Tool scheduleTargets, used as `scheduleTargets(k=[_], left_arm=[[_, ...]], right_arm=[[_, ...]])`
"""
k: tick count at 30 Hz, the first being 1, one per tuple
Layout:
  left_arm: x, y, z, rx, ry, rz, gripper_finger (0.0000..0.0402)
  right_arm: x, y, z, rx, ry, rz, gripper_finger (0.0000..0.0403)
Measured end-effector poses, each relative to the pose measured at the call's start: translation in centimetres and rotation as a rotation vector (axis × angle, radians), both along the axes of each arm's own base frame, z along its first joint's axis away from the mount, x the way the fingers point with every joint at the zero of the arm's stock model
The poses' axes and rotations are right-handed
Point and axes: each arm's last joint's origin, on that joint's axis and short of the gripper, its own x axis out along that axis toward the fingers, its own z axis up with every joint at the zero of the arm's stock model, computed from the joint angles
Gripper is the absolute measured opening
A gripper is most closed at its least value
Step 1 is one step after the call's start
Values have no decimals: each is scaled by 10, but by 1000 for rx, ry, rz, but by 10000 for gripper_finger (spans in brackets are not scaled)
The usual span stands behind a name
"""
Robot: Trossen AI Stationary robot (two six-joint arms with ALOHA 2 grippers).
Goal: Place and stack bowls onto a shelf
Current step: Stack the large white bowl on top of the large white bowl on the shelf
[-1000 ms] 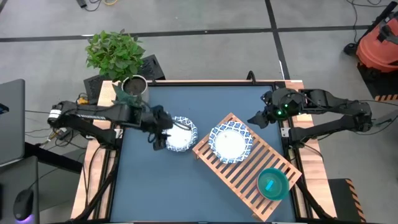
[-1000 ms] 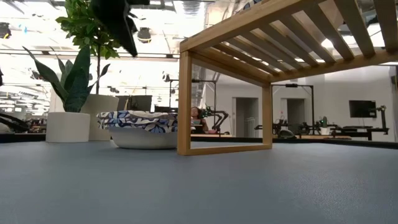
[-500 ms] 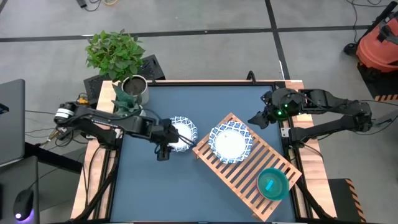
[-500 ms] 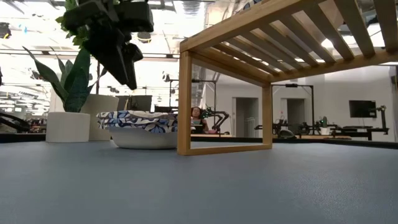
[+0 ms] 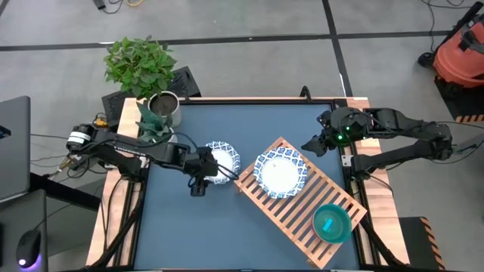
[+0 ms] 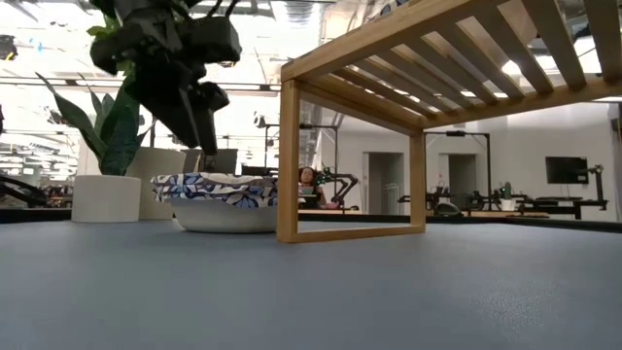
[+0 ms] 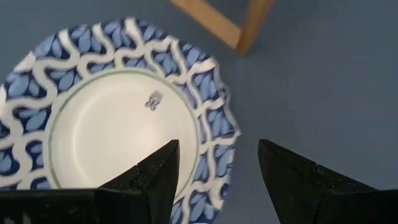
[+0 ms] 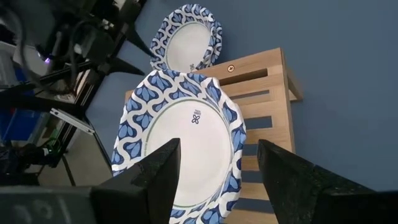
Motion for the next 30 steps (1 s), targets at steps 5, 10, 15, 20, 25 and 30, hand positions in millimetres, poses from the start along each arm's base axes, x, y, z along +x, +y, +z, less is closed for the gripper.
scheduleTargets(k=[5,10,15,20,25,30], left_arm=[[-3,3,-8,7,16,5,203],[-4,3,-15,1,1,-23,203],[-4,3,-15,-4,-5,-26,202],[-2,1,-22,-26,30,-77,174],[4,1,-29,-33,33,-88,147],[7,1,-34,-31,37,-87,130]], right_arm=[[0,0,0,0,0,0,240],[0,0,0,4,0,-4,240],[0,0,0,10,-1,-8,240],[0,0,0,10,-1,-9,240],[0,0,0,12,0,-11,240],[0,0,0,13,0,-11,240]])
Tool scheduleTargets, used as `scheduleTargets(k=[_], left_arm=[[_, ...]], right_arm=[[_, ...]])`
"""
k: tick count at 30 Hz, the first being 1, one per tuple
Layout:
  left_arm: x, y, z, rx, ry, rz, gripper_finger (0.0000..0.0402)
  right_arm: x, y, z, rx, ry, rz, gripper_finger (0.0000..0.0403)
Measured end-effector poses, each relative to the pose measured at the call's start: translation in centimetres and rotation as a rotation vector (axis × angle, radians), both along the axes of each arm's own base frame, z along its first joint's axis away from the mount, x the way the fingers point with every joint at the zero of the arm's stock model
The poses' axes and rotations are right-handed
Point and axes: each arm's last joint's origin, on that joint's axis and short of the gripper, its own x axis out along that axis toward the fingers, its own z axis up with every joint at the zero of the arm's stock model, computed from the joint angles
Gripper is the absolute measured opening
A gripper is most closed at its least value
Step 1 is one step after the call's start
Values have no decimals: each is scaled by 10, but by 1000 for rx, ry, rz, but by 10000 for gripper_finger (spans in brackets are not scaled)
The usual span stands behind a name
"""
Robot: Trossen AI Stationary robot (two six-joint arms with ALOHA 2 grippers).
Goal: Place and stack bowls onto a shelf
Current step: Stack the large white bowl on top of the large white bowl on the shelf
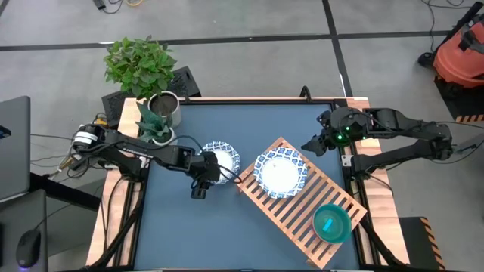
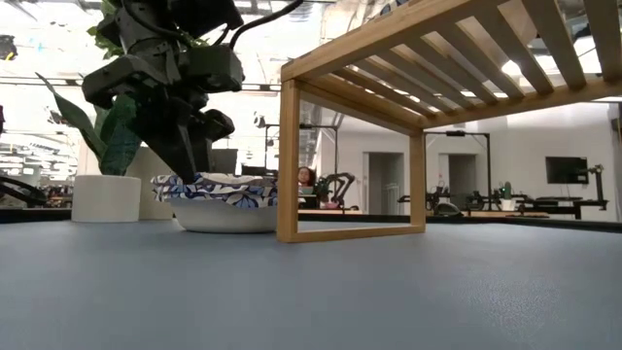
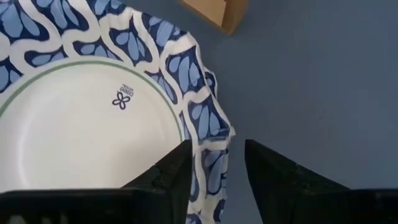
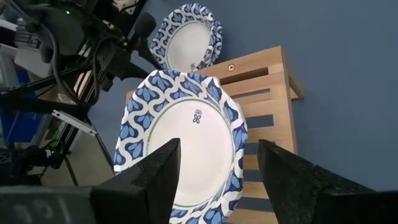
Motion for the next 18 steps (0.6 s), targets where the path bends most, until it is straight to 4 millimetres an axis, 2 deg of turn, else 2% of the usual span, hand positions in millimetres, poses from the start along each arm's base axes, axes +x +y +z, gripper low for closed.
scheduleTargets(k=[14,18], left_arm=[[0,0,0,-4,2,19,10],[0,0,0,-15,6,35,3]], right_arm=[[0,0,0,-7,0,5,240],[0,0,0,-7,0,5,240]])
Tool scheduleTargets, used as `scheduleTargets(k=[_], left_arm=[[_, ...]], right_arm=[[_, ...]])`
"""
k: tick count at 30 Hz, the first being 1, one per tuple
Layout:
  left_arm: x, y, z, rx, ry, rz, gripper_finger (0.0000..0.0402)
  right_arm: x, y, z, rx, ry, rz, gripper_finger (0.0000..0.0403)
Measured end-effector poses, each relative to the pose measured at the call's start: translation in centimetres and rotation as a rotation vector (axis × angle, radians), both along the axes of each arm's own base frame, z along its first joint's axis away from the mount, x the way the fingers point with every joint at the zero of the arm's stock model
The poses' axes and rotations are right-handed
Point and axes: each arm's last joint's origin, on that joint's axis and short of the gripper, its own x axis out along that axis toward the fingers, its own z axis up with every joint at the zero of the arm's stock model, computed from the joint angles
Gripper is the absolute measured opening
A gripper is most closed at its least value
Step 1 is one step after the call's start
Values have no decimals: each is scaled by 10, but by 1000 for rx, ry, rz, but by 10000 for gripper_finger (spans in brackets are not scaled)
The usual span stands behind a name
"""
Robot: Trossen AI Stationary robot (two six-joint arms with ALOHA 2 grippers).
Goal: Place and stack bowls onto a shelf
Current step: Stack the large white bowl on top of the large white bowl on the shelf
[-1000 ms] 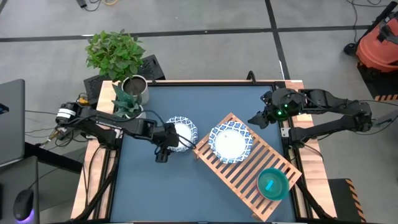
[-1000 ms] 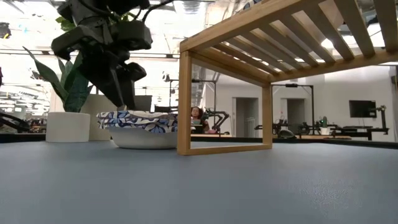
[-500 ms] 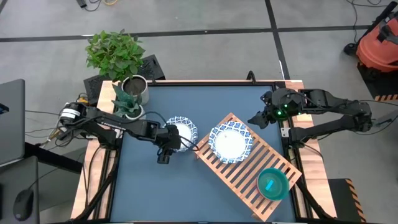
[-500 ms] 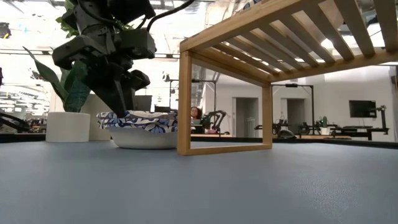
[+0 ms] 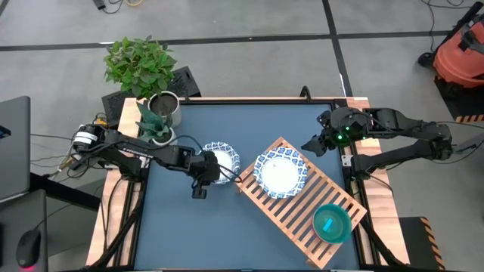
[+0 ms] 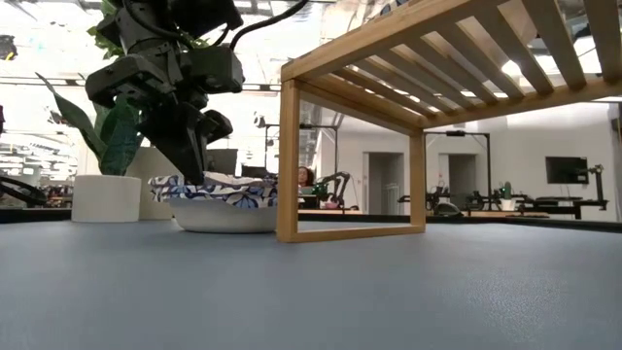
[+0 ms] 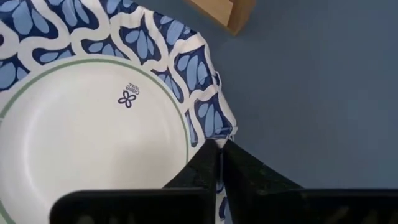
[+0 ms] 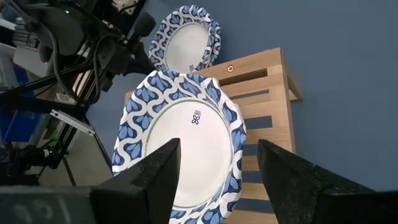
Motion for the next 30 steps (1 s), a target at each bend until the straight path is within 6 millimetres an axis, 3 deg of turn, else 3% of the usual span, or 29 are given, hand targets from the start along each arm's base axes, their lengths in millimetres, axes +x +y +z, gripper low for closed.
scheduleTargets(k=[12,30], left_arm=[[7,1,32,55,54,-5,0],[2,10,125,346,152,119,0]], right_arm=[[0,0,0,-20,-1,17,240],[3,-16,6,-44,-73,-97,240]])
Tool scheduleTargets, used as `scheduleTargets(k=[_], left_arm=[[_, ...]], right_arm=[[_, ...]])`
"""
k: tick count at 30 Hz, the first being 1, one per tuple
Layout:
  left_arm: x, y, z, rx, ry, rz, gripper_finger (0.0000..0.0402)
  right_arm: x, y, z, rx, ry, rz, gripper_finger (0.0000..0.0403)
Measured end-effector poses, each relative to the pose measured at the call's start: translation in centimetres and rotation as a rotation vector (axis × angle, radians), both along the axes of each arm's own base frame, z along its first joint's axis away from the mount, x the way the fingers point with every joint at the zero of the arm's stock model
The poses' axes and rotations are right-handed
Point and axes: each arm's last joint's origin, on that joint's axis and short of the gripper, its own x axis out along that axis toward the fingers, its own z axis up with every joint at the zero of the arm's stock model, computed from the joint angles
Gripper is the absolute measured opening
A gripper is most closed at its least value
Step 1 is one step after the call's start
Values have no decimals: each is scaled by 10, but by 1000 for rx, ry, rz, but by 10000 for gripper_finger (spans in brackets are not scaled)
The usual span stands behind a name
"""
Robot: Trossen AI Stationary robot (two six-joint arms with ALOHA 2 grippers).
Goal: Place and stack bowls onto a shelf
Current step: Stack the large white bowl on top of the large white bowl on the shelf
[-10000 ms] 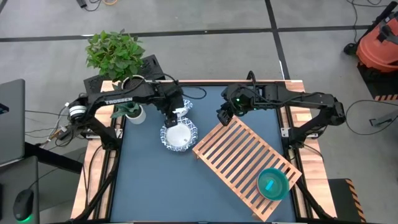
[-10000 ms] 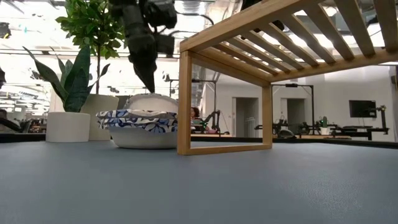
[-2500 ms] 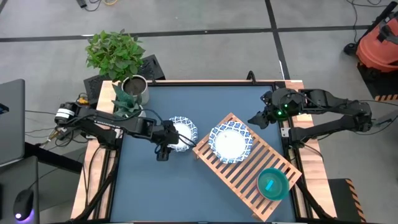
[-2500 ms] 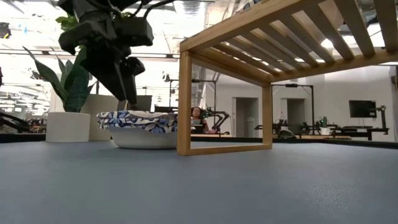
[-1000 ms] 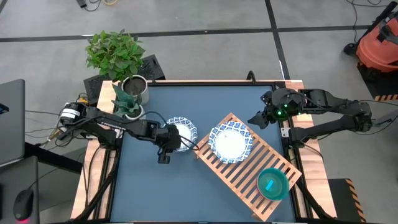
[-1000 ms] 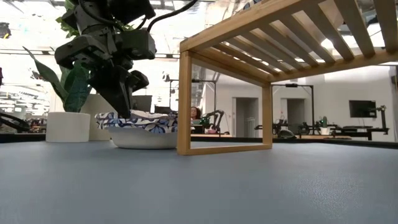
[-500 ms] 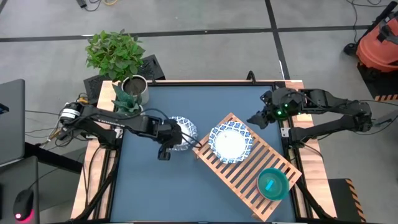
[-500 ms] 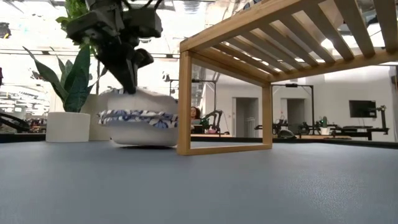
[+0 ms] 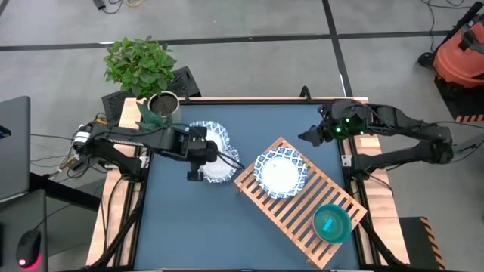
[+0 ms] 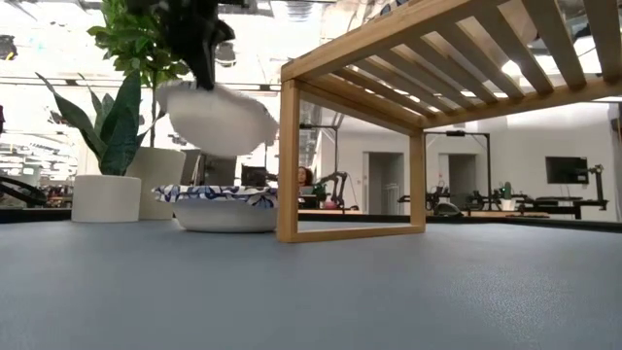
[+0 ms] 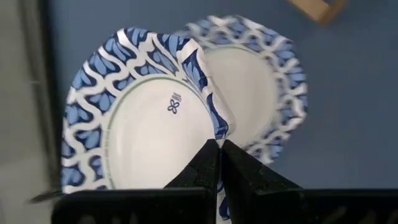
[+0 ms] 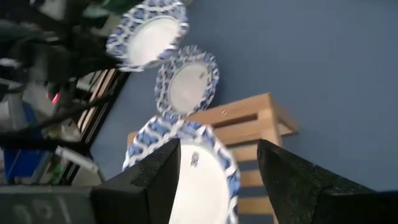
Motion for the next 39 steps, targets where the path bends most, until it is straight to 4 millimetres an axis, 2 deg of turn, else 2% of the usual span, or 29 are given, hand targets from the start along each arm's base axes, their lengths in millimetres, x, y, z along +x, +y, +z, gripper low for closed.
scheduleTargets(k=[6,10,14,17,21,31,39], left_arm=[[-1,4,48,170,-84,-27,0],[-1,6,83,280,-173,-65,0],[0,6,112,348,-269,-153,0],[0,6,125,386,-312,-238,0],[1,3,129,425,-283,-432,0],[1,0,127,462,-228,-674,0],[8,0,123,486,-207,-727,0]], right_arm=[[-1,-17,3,-27,-32,-90,240],[0,-31,11,-59,-131,-115,240],[10,-47,20,-49,-266,-72,240],[22,-59,23,-33,-350,-12,240],[43,-74,17,13,-389,61,240],[83,-92,11,141,-522,192,240],[102,-96,-2,200,-503,238,240]])
